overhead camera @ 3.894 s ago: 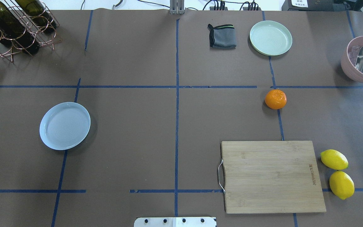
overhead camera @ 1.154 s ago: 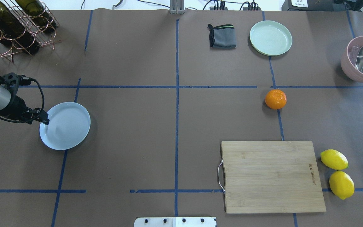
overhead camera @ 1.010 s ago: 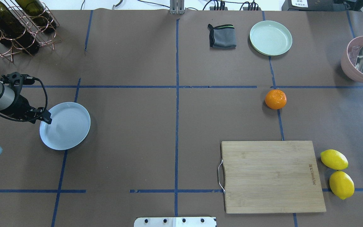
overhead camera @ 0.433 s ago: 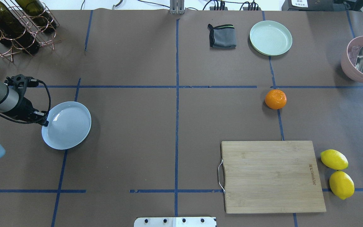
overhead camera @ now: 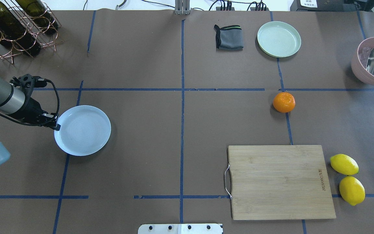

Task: Pick orange to plate
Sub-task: 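Push the light blue plate with the left gripper toward the table center, then lower the right gripper onto the orange and close it while the left holds still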

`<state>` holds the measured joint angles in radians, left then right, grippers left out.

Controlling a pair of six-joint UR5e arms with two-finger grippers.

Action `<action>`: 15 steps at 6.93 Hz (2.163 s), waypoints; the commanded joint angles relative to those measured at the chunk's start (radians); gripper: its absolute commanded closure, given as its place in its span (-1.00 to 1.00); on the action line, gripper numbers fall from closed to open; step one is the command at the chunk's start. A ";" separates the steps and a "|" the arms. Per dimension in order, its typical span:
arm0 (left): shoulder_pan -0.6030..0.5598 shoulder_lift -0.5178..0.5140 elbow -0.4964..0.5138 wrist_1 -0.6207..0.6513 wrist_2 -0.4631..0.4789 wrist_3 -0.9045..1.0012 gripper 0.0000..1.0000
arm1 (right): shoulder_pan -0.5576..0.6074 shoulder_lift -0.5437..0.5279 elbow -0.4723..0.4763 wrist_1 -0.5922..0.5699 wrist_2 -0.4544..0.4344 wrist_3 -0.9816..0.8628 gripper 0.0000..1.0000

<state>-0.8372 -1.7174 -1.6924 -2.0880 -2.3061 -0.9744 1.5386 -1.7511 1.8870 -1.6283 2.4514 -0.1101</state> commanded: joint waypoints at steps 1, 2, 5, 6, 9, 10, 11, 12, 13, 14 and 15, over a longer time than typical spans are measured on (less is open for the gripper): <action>0.059 -0.230 0.037 0.003 -0.027 -0.293 1.00 | -0.002 -0.001 0.017 0.001 0.024 0.004 -1.00; 0.143 -0.325 0.084 0.002 -0.007 -0.408 1.00 | -0.005 -0.001 0.020 0.001 0.028 0.010 -1.00; 0.268 -0.488 0.200 -0.003 0.169 -0.538 1.00 | -0.043 -0.007 0.024 0.042 0.035 0.013 -1.00; 0.271 -0.496 0.221 -0.004 0.171 -0.538 1.00 | -0.075 -0.007 0.023 0.041 0.035 0.021 -1.00; 0.280 -0.501 0.241 -0.065 0.186 -0.537 -0.99 | -0.211 -0.005 0.029 0.169 0.032 0.278 -1.00; 0.271 -0.472 0.196 -0.058 0.186 -0.543 -1.00 | -0.286 -0.002 0.026 0.271 0.018 0.417 -1.00; 0.236 -0.406 0.097 -0.050 0.177 -0.540 -0.99 | -0.370 0.011 0.032 0.356 -0.024 0.587 -1.00; 0.204 -0.343 0.001 -0.034 0.171 -0.537 -0.99 | -0.481 0.024 0.023 0.471 -0.099 0.727 -1.00; 0.204 -0.326 -0.019 -0.017 0.171 -0.532 -0.99 | -0.552 0.106 0.009 0.478 -0.161 0.819 -1.00; 0.204 -0.326 -0.020 -0.015 0.172 -0.534 -0.99 | -0.598 0.186 -0.020 0.476 -0.225 0.887 -1.00; 0.204 -0.324 -0.020 -0.014 0.174 -0.534 -0.99 | -0.632 0.250 -0.049 0.473 -0.291 0.917 -1.00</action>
<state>-0.6321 -2.0476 -1.7055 -2.1057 -2.1337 -1.5081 0.9596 -1.5844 1.8711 -1.1583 2.2407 0.7460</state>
